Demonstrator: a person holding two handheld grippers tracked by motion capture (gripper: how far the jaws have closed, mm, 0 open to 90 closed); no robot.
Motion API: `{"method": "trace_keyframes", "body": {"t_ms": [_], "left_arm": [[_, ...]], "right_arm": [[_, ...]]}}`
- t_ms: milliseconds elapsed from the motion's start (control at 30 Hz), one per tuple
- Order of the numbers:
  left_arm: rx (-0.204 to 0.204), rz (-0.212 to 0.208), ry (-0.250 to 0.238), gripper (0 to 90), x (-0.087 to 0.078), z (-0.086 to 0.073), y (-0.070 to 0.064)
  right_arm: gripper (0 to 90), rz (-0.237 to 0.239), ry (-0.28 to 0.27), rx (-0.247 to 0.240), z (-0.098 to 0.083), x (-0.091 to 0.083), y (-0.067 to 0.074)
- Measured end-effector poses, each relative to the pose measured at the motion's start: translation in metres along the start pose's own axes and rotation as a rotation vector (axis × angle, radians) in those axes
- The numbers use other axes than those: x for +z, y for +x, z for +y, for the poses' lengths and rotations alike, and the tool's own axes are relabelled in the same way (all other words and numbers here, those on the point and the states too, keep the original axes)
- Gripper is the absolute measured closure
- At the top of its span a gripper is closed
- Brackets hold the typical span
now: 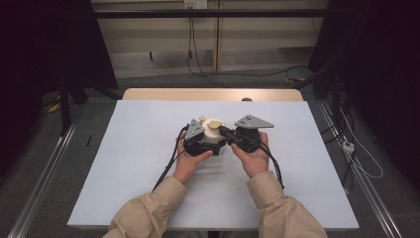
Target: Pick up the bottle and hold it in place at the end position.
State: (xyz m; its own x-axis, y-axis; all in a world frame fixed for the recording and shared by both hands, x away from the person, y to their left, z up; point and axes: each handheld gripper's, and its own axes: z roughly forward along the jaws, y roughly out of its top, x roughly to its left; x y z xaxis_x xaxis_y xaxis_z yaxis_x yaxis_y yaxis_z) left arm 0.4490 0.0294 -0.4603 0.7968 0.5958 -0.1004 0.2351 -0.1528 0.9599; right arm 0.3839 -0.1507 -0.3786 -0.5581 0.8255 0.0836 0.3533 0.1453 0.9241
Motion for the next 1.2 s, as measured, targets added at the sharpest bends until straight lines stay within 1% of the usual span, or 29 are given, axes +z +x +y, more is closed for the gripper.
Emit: {"method": "trace_keyframes", "body": {"t_ms": [567, 1200], "left_arm": [[-0.001, -0.001, 0.001, 6.1, 0.0, 0.0, 0.0], [0.0, -0.002, 0.001, 6.1, 0.0, 0.0, 0.0]], "right_arm": [[90.0, 0.002, -0.013, -0.007, 0.009, 0.003, 0.0], [90.0, 0.002, -0.008, -0.015, 0.013, 0.006, 0.001]]}}
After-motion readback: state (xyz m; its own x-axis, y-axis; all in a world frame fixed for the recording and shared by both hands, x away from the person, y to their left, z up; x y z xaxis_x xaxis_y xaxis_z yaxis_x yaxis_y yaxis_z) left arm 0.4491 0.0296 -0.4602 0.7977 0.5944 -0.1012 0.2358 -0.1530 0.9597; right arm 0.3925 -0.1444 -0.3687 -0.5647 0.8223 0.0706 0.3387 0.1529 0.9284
